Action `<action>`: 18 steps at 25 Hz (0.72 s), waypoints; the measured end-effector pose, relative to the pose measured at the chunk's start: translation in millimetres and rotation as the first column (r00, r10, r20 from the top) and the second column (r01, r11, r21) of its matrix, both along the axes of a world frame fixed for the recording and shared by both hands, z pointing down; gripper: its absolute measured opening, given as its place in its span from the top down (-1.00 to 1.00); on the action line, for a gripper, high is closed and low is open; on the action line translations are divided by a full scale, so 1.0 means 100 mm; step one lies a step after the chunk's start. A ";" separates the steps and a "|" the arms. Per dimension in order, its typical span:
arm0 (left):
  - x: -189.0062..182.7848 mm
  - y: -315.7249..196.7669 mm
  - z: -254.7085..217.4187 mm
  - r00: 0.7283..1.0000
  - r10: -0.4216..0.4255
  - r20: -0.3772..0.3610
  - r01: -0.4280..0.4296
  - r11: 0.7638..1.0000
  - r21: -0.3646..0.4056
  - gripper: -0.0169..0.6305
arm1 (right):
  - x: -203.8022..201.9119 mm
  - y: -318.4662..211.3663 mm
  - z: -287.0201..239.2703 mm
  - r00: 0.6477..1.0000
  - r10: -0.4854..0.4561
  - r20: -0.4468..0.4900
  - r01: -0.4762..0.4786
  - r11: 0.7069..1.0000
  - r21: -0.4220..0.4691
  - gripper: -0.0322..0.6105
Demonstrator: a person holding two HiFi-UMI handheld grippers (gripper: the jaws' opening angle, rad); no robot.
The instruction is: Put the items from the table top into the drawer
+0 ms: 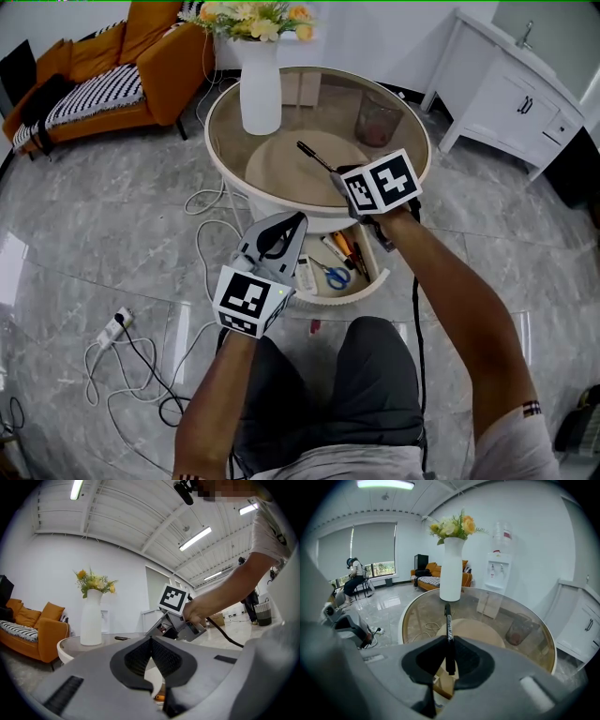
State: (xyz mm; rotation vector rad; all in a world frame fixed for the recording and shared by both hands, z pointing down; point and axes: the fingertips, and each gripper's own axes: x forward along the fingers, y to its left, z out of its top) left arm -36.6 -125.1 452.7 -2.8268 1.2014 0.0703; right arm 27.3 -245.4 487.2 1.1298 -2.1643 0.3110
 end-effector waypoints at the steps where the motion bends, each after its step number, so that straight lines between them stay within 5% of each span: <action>1: 0.01 -0.01 -0.01 1.000 -0.002 -0.002 0.002 1.000 0.000 0.95 | 0.00 0.04 -0.03 1.000 -0.011 0.005 0.011 1.000 0.003 0.75; 18: -0.02 0.03 -0.06 0.998 -0.054 -0.045 0.054 0.999 -0.003 0.95 | -0.12 0.84 -0.35 0.976 -0.206 0.075 0.204 0.978 0.036 0.75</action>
